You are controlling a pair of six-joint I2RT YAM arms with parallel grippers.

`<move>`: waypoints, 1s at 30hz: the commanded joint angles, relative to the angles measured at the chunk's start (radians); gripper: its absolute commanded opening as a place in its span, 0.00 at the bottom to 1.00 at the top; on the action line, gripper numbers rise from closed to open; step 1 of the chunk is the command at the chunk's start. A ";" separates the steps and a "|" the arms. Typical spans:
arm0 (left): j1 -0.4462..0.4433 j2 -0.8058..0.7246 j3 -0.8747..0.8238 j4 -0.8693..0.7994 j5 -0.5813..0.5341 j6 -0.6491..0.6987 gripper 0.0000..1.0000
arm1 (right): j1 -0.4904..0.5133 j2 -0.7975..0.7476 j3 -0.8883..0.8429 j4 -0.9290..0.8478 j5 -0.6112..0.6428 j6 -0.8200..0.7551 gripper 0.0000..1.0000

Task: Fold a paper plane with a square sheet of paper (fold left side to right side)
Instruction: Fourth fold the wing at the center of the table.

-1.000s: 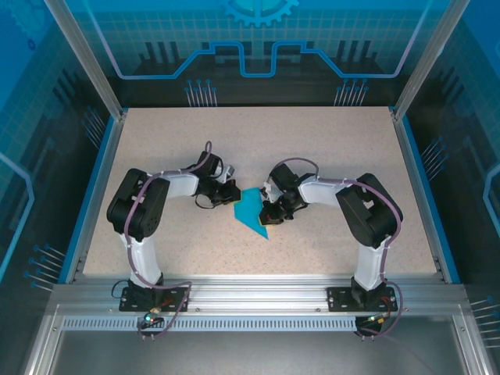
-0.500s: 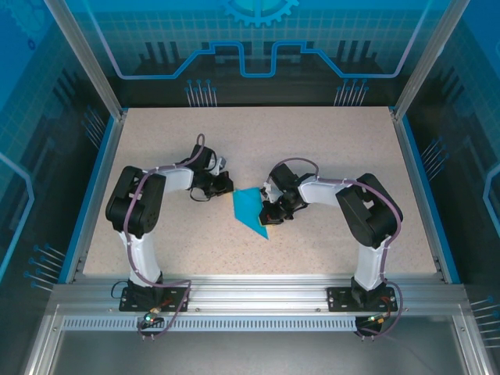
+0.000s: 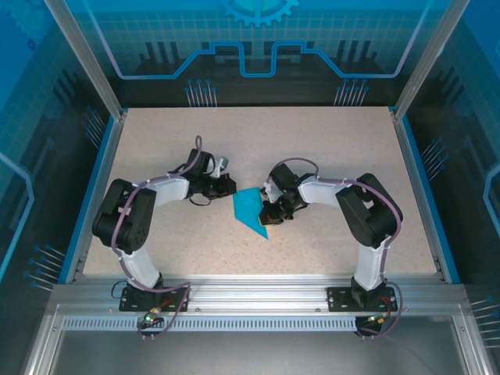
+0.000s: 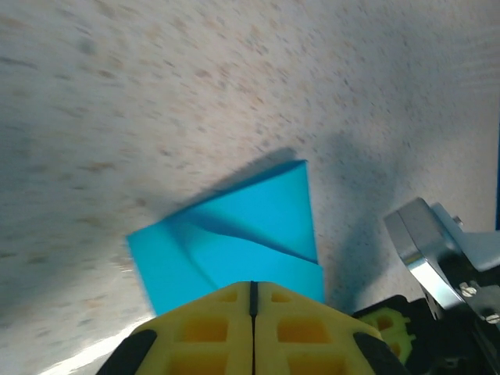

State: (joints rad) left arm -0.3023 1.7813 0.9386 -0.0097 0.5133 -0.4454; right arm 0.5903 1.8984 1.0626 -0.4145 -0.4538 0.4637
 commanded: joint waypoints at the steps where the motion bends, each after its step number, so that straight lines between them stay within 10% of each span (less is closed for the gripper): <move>1: -0.035 0.061 0.024 0.054 0.050 -0.028 0.06 | 0.013 0.079 -0.049 -0.158 0.150 -0.003 0.00; 30: 0.047 0.189 0.022 0.120 -0.123 0.043 0.05 | 0.010 0.080 -0.068 -0.163 0.156 -0.009 0.00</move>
State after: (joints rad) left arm -0.3206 1.9606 0.9970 0.1047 0.5144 -0.4446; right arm 0.5903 1.8984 1.0615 -0.4141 -0.4534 0.4633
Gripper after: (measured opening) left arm 0.053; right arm 0.044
